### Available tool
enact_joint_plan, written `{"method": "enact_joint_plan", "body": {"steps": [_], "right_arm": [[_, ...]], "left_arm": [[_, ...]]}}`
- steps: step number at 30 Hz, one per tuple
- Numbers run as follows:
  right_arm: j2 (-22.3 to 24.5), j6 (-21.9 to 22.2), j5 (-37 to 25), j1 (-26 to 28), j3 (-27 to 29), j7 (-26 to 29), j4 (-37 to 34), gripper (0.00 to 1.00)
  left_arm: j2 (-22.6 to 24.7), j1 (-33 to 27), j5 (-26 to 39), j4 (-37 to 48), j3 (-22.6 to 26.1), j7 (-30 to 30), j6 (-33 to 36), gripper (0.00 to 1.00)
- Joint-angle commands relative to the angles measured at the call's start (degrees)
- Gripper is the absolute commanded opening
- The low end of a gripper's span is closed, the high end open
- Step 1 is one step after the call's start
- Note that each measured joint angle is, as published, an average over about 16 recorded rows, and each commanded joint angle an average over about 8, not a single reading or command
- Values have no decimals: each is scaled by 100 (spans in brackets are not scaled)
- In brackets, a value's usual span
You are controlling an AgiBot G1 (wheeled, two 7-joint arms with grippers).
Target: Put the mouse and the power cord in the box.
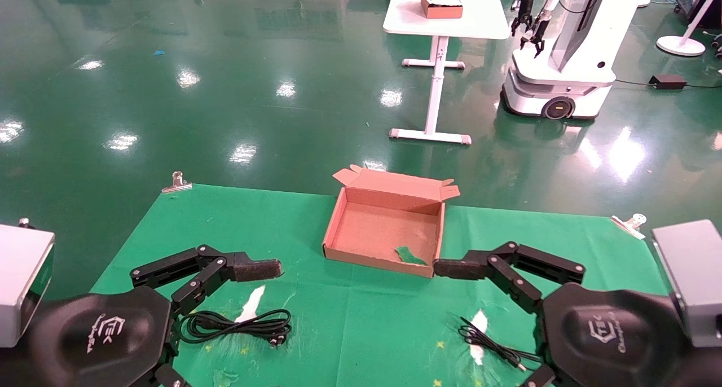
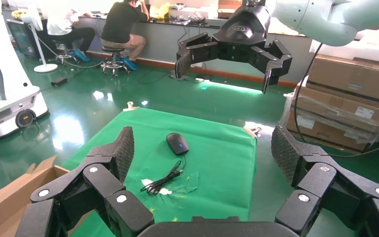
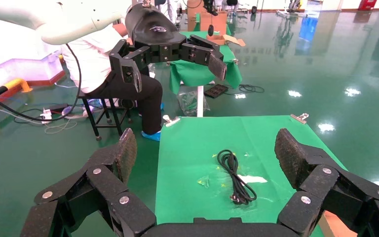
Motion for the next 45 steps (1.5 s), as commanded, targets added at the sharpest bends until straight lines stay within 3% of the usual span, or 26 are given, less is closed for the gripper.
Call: {"method": "enact_joint_plan", "body": {"steps": [1, 40, 45], "right_arm": [[0, 0, 0, 0, 0, 0, 0, 100], [4, -5, -6, -2, -2, 0, -1, 100], [41, -93, -163, 86, -51, -70, -145, 100]], "left_arm": [[0, 0, 0, 0, 0, 0, 0, 100], [6, -5, 8, 5, 6, 2, -6, 100], [59, -92, 242, 57, 95, 110, 30, 100]]}}
